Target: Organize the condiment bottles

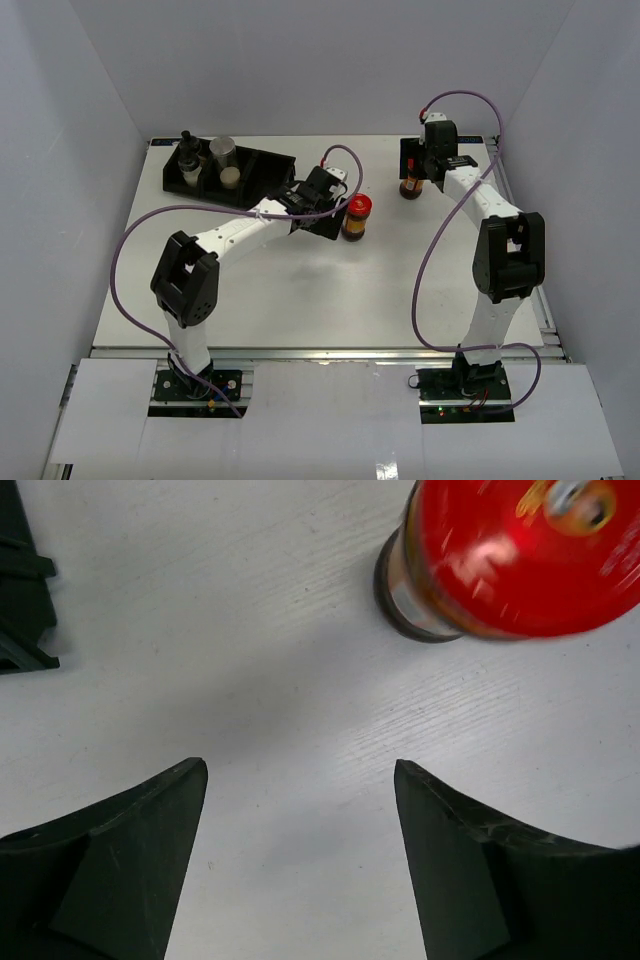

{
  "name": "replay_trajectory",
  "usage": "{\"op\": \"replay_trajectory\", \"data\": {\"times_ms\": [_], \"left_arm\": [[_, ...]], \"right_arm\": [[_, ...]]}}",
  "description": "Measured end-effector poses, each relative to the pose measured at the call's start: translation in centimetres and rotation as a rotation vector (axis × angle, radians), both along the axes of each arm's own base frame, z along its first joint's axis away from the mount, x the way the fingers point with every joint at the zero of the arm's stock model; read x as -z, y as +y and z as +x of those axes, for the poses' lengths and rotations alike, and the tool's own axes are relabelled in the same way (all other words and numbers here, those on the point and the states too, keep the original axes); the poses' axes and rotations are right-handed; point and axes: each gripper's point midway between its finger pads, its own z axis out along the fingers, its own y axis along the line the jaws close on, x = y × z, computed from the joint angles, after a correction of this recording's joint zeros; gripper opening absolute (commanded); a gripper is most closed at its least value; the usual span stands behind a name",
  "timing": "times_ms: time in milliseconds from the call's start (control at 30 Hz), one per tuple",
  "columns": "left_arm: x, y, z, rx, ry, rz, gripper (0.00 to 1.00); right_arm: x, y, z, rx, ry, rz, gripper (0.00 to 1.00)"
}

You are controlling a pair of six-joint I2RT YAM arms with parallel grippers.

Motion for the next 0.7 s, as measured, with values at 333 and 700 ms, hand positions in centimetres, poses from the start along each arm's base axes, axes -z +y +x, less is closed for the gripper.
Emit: {"op": "replay_trajectory", "data": {"times_ms": [333, 700], "left_arm": [[-4.1, -2.7, 1.4, 0.038, -0.044, -0.099, 0.98], [-5.1, -7.2, 3.1, 0.104, -0.047, -0.113, 0.98]], "right_arm": [[-2.9, -0.2, -0.3, -0.012, -0.065, -0.003, 0.90], [-4.6, -0.5, -0.3, -0.010, -0.105, 0.005, 0.90]]}}
